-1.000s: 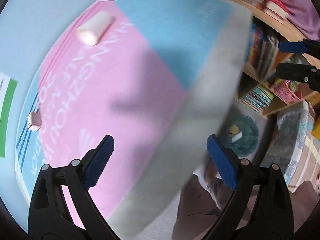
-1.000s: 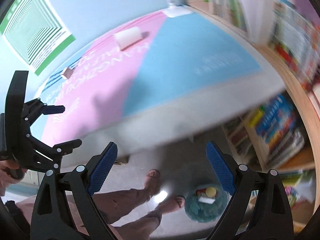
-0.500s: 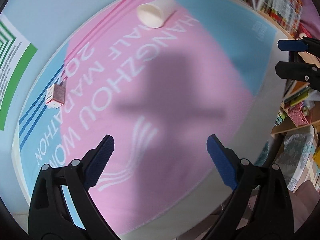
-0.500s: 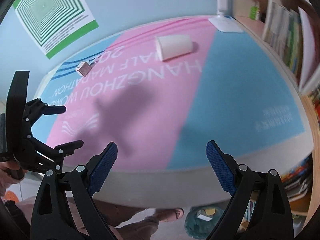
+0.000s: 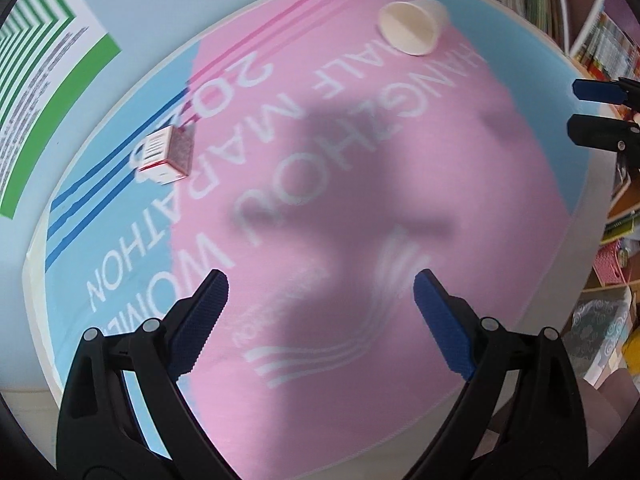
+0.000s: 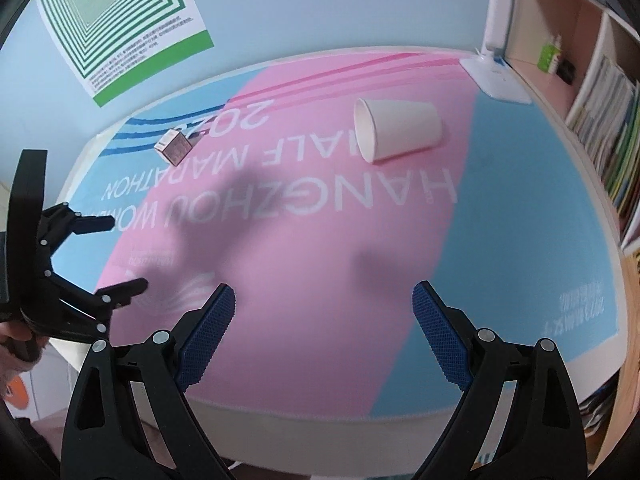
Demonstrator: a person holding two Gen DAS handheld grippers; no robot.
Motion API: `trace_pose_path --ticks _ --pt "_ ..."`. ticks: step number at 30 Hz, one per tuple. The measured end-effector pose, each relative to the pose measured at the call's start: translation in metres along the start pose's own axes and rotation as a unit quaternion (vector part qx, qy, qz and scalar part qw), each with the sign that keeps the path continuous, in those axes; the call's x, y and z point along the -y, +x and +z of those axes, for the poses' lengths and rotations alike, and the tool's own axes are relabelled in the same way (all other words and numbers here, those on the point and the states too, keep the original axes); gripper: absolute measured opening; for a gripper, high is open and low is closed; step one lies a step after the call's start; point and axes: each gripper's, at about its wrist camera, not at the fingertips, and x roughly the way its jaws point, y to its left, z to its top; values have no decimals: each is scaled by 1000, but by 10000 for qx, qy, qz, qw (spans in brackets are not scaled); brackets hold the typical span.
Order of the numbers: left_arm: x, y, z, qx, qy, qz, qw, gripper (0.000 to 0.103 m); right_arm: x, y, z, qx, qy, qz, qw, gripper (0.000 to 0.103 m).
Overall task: Collect trash
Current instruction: 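Move both open tools back over the table items, then grasp the red-white Shiseido box with the left tool while the right tool grasps the paper cup rim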
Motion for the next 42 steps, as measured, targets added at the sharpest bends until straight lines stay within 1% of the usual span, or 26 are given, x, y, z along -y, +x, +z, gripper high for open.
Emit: trace_pose_path --ticks 3,5,8,11,14,16,21,27,31,35,40,42 --pt "-16 2 4 -16 -178 72 9998 92 -1 4 14 2 -91 -75 9999 90" --pt "-27 3 7 -21 -297 158 9994 96 2 8 22 -3 -133 -142 9998 90" --pt "-40 5 12 -42 -458 290 9985 96 8 17 39 -32 -172 -120 9998 90" --pt "-56 9 21 -93 -708 349 9968 96 12 26 56 -81 -290 -103 9995 90" --pt "-67 13 29 -98 -842 430 9955 96 15 36 75 -102 -420 -91 9990 90" --pt "-73 18 35 -122 -923 444 9947 96 17 43 88 -113 -440 -46 9990 90" --pt "-91 33 49 -212 -1123 451 9924 96 23 62 113 -179 -554 -89 9983 90" --pt "-117 53 66 -317 -1346 406 9896 96 35 91 141 -305 -493 -168 9982 90" --pt "-130 70 75 -393 -1352 345 9894 96 36 108 149 -425 -638 -338 9965 90" --pt "-141 86 84 -478 -1178 353 9913 96 40 120 153 -501 -639 -479 9955 90" --pt "-156 102 94 -516 -1095 278 9923 96 42 127 159 -381 -737 -833 9931 90" --pt "-159 106 100 -509 -1049 240 9929 96 43 129 160 -319 -729 -986 9919 89"
